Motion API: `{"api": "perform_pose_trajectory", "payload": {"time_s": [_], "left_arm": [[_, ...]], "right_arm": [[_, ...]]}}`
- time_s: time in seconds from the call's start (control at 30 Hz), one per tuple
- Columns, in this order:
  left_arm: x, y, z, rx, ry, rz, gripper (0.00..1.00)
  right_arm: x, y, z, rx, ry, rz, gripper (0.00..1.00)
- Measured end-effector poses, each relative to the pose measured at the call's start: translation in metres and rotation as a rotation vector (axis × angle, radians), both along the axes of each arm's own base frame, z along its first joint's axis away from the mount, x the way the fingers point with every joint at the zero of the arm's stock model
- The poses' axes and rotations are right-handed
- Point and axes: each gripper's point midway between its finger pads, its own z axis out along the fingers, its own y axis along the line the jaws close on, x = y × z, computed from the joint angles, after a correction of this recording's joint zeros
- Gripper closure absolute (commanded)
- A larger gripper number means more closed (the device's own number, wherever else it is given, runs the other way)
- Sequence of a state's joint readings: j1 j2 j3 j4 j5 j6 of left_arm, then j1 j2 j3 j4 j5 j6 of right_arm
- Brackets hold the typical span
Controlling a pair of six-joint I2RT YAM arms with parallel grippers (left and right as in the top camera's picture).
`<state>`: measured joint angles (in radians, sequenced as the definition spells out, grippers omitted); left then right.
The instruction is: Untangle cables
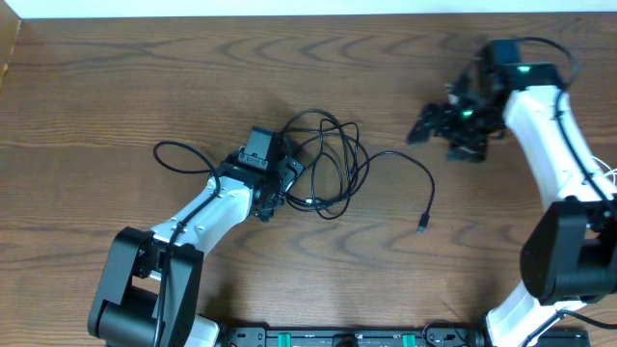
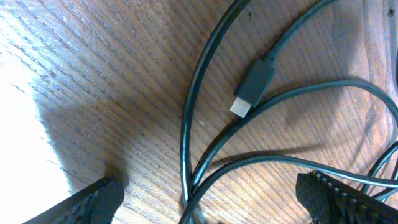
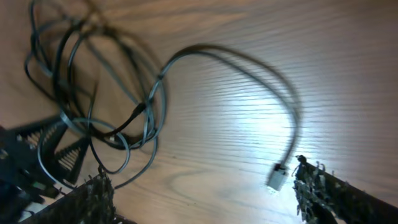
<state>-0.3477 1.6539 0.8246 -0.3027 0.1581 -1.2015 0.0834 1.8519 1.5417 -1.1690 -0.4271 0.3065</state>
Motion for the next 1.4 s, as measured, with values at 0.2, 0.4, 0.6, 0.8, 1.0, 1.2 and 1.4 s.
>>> {"api": "perform_pose_trajectory", "payload": {"time_s": [0.2, 0.4, 0.6, 0.8, 1.0, 1.2, 1.4], "left_arm": [[0.0, 0.0, 0.0, 0.0, 0.0, 0.0, 0.05], [0.0, 0.0, 0.0, 0.0, 0.0, 0.0, 0.05], [0.0, 0.0, 0.0, 0.0, 0.0, 0.0, 0.05], [0.0, 0.0, 0.0, 0.0, 0.0, 0.0, 0.05], [0.0, 0.0, 0.0, 0.0, 0.0, 0.0, 0.05], [0.0, 0.0, 0.0, 0.0, 0.0, 0.0, 0.05], [0.0, 0.0, 0.0, 0.0, 0.0, 0.0, 0.04]], "right_arm": [[0.017, 0.054, 0.004, -0.003, -0.156, 0.142, 0.09], [0.025, 0.101, 0.007, -0.049, -0.289, 0.235, 0.18], [0.025, 0.105, 0.002, -0.193, -0.308, 0.158, 0.23], [0.029, 0.105, 0.001, -0.243, -0.33, 0.115, 0.27], [0.029, 0.106, -0.023, -0.259, -0.272, 0.112, 0.42], [0.019, 0.117, -0.057, -0.218, -0.163, 0.138, 0.83], [0.014, 0.118, -0.062, -0.203, -0.137, 0.152, 0.99]]}}
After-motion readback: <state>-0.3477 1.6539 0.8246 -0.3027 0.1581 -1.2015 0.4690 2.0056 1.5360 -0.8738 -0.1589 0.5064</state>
